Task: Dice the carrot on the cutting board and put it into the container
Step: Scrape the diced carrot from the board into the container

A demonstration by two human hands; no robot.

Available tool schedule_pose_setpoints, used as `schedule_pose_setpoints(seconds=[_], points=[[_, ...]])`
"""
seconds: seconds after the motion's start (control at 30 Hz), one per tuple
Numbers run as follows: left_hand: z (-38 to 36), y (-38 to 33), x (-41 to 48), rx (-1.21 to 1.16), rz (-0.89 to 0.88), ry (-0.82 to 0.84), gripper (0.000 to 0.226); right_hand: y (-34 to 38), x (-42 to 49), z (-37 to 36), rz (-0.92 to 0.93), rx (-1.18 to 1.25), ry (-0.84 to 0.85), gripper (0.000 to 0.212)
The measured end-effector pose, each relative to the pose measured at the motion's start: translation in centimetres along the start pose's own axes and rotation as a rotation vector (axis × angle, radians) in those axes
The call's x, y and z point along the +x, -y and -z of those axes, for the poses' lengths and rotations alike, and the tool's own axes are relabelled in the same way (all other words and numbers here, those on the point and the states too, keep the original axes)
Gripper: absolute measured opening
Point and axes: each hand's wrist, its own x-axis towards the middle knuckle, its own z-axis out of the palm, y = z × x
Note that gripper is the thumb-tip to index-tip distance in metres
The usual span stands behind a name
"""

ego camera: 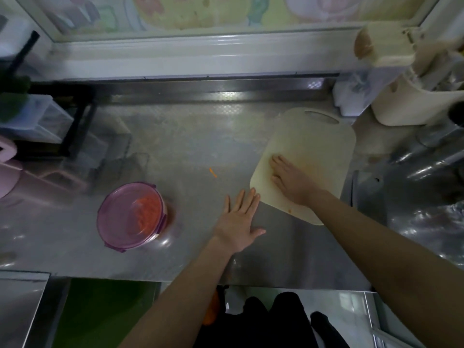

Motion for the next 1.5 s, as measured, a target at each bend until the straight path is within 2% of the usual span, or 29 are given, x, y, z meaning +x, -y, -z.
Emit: schedule_pose_setpoints(seconds=[0.1,0.2,0.3,0.4,0.5,0.57,0.67,0.73,0.8,0.9,1.0,1.03,1.1,1.2,1.27,1.3,1.37,1.43,1.5], points=[[0.1,0.3,0.0,-0.034,-0.01,-0.018,0.085,0.4,-2.3,-1.1,0.077,0.031,0.003,0.05],[0.1,0.4,0.1,-0.045,-0.007,-0.024,0.086,1.6,-6.1,-3.2,0.159,0.065,0.01,0.059],[0.4,0.5,0.2,-0.035,-0.001,0.002,0.083,3.7,-10.0,-4.8,0.193,0.045,0.104,0.053],[0.8,0.7,0.4,-0.048,0.0,0.02,0.074,4.9,-11.8,-4.8,0.214,0.125,0.164,0.058],[0.8,0.4,0.4,-0.064,0.014,0.013,0.068,3.4,-11.4,-3.8,0.182,0.17,0.008,0.065],[0.8,0.2,0.4,-0.061,0.02,0.007,0.066,1.3,-10.5,-3.4,0.045,0.167,-0.157,0.069],[0.8,0.1,0.3,-0.056,0.019,-0.009,0.064,0.2,-9.7,-3.8,-0.185,0.12,-0.167,0.066],[0.8,0.1,0.2,-0.04,0.017,-0.026,0.064,2.1,-10.0,-5.3,-0.132,0.1,-0.135,0.081],[0.8,0.2,0.3,-0.039,0.011,-0.04,0.063,5.3,-10.9,-7.3,0.0,0.099,-0.084,0.095],[0.9,0.3,0.3,-0.031,0.0,-0.028,0.063,8.8,-12.1,-8.7,0.124,0.131,-0.028,0.089],[1.0,0.3,0.4,-0.045,0.001,-0.021,0.062,8.7,-12.4,-8.0,0.194,0.133,-0.027,0.072],[1.1,0.3,0.4,-0.078,-0.003,-0.034,0.06,8.2,-12.4,-7.7,0.175,0.131,-0.076,0.07],[1.2,0.5,0.1,-0.219,-0.033,-0.089,0.054,7.2,-12.6,-7.5,0.059,0.135,-0.144,0.081],[0.4,1.1,-1.4,-0.404,-0.066,-0.267,0.047,7.3,-12.6,-8.0,-0.039,0.107,-0.084,0.091],[-0.6,1.9,-2.9,-0.439,0.001,-0.352,0.049,9.2,-12.5,-8.2,0.011,0.068,-0.041,0.086],[-1.1,2.4,-3.9,-0.451,0.054,-0.374,0.052,10.0,-12.4,-8.8,0.099,0.066,-0.042,0.084],[-2.2,3.7,-5.8,-0.439,0.157,-0.398,0.054,11.4,-12.3,-9.6,0.263,0.083,0.073,0.083],[-3.1,5.3,-7.5,-0.401,0.242,-0.429,0.055,11.6,-11.1,-8.8,0.329,0.1,0.019,0.071],[-3.8,6.6,-9.0,-0.384,0.321,-0.44,0.056,11.0,-8.2,-7.3,0.289,0.108,-0.025,0.058]])
